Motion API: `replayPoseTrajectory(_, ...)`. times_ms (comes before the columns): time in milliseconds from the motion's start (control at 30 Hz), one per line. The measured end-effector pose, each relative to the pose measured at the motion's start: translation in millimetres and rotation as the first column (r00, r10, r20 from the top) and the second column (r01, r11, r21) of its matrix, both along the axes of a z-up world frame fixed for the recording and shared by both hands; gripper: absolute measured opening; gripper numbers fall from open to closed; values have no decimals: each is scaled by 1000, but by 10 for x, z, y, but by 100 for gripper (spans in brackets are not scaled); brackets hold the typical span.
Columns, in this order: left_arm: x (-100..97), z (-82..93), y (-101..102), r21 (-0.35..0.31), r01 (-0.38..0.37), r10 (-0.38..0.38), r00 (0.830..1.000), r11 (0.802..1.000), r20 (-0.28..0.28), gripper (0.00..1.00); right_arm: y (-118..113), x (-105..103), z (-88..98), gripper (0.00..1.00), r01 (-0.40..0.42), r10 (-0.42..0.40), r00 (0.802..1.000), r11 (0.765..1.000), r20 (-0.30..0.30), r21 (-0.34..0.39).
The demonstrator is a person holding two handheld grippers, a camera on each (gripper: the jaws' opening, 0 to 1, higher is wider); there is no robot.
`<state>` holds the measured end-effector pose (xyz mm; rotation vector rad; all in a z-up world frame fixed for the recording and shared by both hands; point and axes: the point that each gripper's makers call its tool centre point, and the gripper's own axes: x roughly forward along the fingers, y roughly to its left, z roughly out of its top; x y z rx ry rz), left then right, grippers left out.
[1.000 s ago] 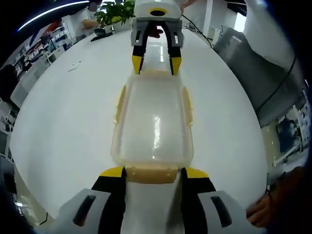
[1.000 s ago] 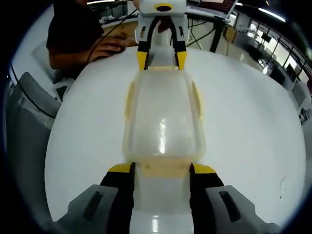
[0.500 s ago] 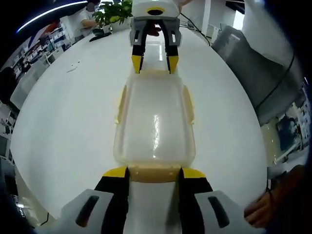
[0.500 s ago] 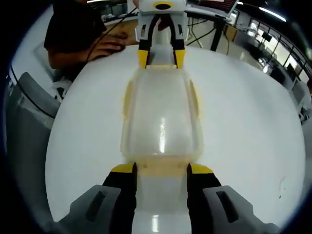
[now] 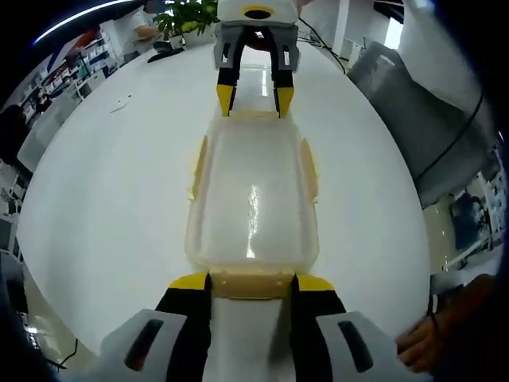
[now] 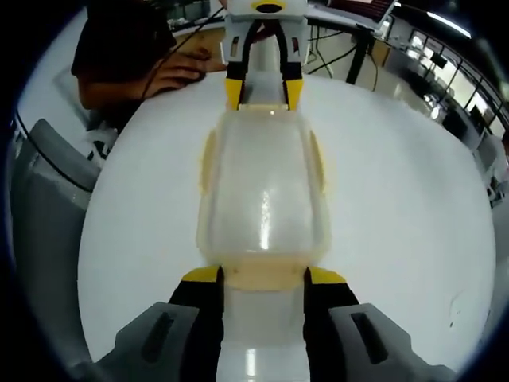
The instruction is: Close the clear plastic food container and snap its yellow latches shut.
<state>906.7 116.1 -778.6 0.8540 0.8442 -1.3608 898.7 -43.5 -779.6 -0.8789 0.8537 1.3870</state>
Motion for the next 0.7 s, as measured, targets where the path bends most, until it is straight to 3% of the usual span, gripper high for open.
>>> replayPoseTrajectory(233,-50,207,14,14,-8,8,1000,1000,-6,32,-31,-95,237,35,-20,20,1000,1000,7,-15)
replayPoseTrajectory(300,-62,317,-19,15,-10,10,1000,1000,-2,32,-58,-85,242,35,-17,17,1000,999,4,-27)
replayPoseTrajectory(700,-140,798,-298,14,-8,8,1000,1000,15,32,-292,-97,695,35,-20,21,1000,999,9,-42)
